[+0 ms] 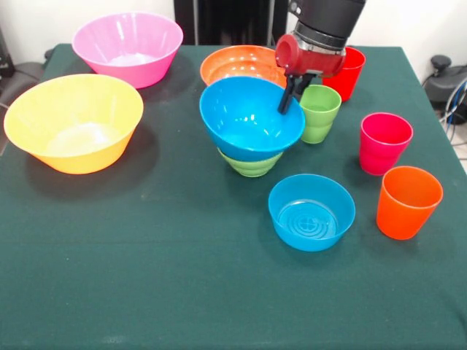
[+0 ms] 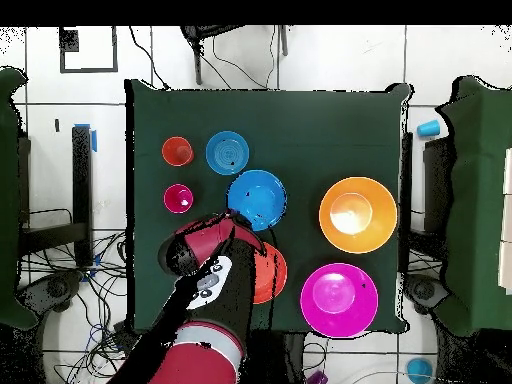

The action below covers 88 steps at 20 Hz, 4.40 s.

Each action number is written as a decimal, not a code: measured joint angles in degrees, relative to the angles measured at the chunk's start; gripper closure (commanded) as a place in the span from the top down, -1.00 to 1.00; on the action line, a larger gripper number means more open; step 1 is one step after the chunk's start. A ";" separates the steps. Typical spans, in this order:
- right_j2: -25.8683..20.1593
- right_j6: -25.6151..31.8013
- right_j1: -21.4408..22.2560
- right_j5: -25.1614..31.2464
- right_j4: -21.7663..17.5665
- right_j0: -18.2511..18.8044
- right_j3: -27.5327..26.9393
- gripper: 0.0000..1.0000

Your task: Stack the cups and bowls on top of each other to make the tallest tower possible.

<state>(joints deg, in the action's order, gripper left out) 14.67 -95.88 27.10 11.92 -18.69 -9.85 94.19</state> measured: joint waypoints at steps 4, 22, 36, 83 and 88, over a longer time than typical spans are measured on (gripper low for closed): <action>-0.01 0.00 -0.49 -1.67 0.00 0.01 -0.43 -1.00; -1.81 0.00 -0.33 -3.15 0.00 2.49 -0.44 -1.00; -1.95 0.00 -0.42 -3.14 -0.01 2.59 -0.43 1.00; -8.43 0.00 7.16 6.74 3.79 6.24 1.83 1.00; -13.52 0.00 8.58 9.52 4.82 10.62 4.33 1.00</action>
<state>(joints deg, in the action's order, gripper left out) 1.15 -95.88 35.69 21.44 -13.87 0.78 98.52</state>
